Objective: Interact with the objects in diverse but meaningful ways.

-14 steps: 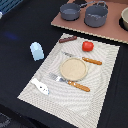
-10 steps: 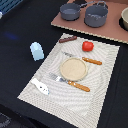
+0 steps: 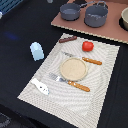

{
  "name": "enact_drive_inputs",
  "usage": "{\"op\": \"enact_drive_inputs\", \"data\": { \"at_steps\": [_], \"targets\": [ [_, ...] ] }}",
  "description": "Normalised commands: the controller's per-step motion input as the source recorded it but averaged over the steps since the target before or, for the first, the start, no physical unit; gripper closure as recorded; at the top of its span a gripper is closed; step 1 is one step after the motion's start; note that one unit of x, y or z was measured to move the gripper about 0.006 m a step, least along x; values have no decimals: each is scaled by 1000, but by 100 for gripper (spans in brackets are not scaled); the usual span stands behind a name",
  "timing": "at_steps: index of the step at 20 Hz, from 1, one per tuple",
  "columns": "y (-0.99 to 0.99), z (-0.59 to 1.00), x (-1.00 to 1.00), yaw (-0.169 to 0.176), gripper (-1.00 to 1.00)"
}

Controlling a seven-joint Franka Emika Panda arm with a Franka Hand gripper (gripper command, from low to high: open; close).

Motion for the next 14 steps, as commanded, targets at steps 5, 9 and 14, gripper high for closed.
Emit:
{"op": "enact_drive_inputs", "data": {
  "at_steps": [5, 9, 14],
  "targets": [
    [0, -281, 430, 0, -100],
    [-1, -365, 231, 10, -100],
    [0, -367, 66, 69, -100]
  ]
}}
